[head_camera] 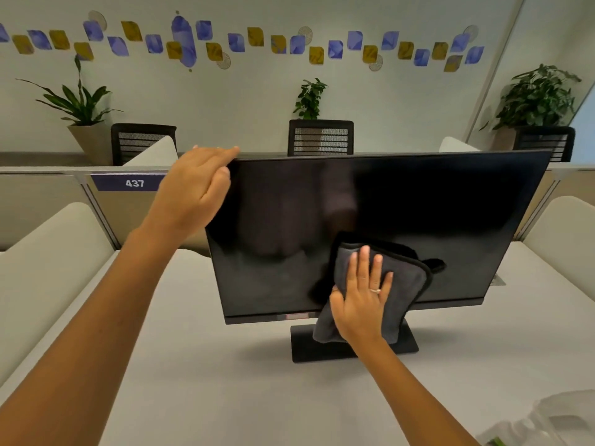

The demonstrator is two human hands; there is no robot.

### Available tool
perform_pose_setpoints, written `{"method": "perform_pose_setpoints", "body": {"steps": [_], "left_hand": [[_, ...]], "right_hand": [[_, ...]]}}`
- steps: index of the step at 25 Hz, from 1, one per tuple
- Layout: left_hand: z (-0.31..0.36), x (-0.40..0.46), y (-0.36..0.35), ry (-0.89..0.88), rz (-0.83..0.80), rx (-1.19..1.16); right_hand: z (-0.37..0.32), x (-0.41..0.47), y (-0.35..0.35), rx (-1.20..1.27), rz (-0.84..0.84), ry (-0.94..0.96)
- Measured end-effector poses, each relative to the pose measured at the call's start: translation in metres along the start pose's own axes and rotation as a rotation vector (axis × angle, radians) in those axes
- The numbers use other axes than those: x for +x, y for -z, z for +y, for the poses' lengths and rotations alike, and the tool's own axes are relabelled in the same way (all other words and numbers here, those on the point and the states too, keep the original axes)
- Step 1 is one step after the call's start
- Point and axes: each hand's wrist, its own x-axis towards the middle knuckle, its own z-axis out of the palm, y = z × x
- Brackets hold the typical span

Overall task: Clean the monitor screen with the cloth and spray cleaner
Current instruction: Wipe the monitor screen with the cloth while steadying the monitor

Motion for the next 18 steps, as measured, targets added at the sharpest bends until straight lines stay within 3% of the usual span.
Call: {"method": "perform_pose_setpoints", "body": {"steps": [4, 9, 14, 18], "left_hand": [[-0.018, -0.012, -0.001, 0.043, 0.051, -0.104], [-0.024, -0.018, -0.012, 0.04, 0.081, -0.236], [-0.022, -0.048, -0.03, 0.274, 0.082, -0.724], [-0.025, -0.087, -0.044, 0.47, -0.033, -1.014]], "right_hand": [[-0.008, 0.026, 0.012, 0.092, 0.085, -0.15], [-0.061, 0.055, 0.019, 0.212, 0.218, -0.183], [-0.117, 0.06, 0.016, 0.206, 0.255, -0.084], [-0.159, 0.041, 0.003, 0.121, 0.198, 0.163]]}}
